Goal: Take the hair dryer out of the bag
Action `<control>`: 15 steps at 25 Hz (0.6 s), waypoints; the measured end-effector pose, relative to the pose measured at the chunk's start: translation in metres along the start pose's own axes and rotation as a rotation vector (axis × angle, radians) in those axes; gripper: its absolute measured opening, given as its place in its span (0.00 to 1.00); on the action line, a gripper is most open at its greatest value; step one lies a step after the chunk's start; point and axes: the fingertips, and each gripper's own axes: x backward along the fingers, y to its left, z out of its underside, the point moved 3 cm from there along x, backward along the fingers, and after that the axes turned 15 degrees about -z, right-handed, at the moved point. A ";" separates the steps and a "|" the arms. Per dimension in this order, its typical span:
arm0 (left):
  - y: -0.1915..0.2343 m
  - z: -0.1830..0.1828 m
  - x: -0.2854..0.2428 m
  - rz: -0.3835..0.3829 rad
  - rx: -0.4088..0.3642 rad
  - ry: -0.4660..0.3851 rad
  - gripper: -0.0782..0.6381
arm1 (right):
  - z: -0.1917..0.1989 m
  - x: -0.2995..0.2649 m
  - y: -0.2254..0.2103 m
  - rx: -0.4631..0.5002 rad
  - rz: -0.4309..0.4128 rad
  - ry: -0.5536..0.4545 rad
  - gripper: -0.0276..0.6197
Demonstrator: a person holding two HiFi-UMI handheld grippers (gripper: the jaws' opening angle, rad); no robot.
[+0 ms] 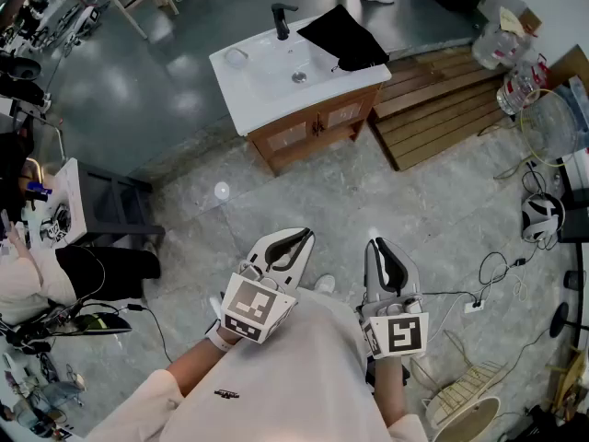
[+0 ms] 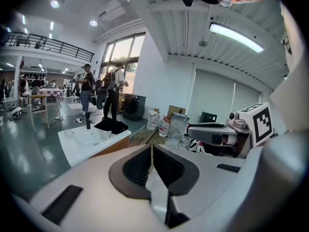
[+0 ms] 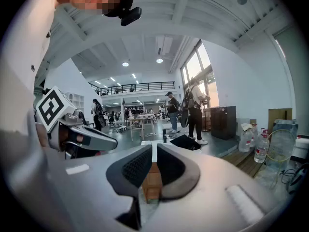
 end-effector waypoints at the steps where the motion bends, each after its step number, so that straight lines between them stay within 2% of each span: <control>1: -0.002 -0.002 -0.001 0.004 0.000 -0.001 0.14 | -0.001 0.002 -0.002 0.002 0.005 0.000 0.11; 6: -0.008 -0.004 -0.003 0.017 -0.001 -0.011 0.14 | -0.004 0.011 -0.001 0.028 0.013 -0.022 0.10; 8: -0.005 -0.003 -0.003 0.009 -0.006 -0.004 0.13 | -0.002 0.011 0.003 0.013 0.018 -0.044 0.06; 11: 0.006 -0.003 -0.001 0.010 0.002 -0.013 0.13 | 0.001 0.006 0.009 0.003 0.019 -0.025 0.06; 15: 0.032 -0.004 0.006 0.003 0.006 -0.025 0.13 | 0.001 -0.009 0.014 0.009 0.062 -0.007 0.06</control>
